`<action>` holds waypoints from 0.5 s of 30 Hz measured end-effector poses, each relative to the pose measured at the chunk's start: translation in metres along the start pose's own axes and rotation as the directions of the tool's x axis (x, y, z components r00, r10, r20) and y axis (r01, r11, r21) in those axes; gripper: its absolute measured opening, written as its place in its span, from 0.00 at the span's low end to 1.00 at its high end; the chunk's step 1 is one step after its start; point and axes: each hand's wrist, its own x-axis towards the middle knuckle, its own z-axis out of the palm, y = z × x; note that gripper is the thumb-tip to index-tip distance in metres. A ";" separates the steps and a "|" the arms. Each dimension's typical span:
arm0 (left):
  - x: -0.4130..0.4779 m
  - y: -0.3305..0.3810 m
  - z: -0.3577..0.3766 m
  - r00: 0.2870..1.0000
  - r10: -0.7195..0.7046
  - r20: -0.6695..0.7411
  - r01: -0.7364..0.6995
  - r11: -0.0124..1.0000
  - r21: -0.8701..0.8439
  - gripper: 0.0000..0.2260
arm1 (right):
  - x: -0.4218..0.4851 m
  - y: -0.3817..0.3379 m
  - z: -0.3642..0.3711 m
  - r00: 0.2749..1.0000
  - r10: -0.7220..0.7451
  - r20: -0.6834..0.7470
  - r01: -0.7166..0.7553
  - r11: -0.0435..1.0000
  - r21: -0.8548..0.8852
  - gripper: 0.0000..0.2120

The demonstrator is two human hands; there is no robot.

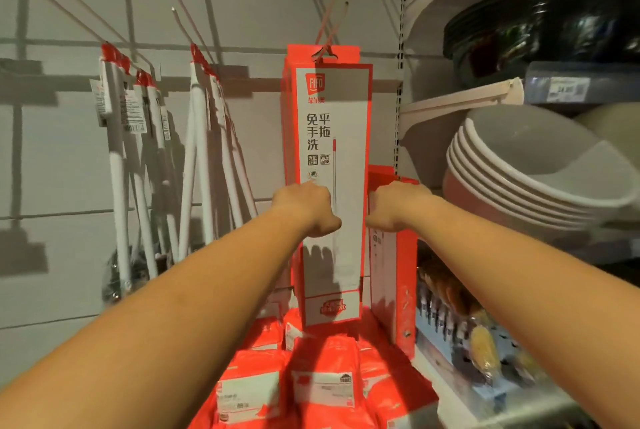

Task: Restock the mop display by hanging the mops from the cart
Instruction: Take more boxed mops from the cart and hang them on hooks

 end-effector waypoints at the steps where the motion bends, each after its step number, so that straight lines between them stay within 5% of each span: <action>1: -0.007 -0.002 0.002 1.000 0.025 0.004 -0.025 1.000 -0.001 0.11 | -0.010 -0.004 0.002 1.000 0.023 0.011 -0.023 1.000 0.007 0.17; 15: -0.132 0.041 0.037 0.914 0.404 0.042 -0.400 0.913 -0.082 0.17 | -0.197 -0.029 0.039 0.927 0.332 0.175 -0.338 0.941 0.002 0.18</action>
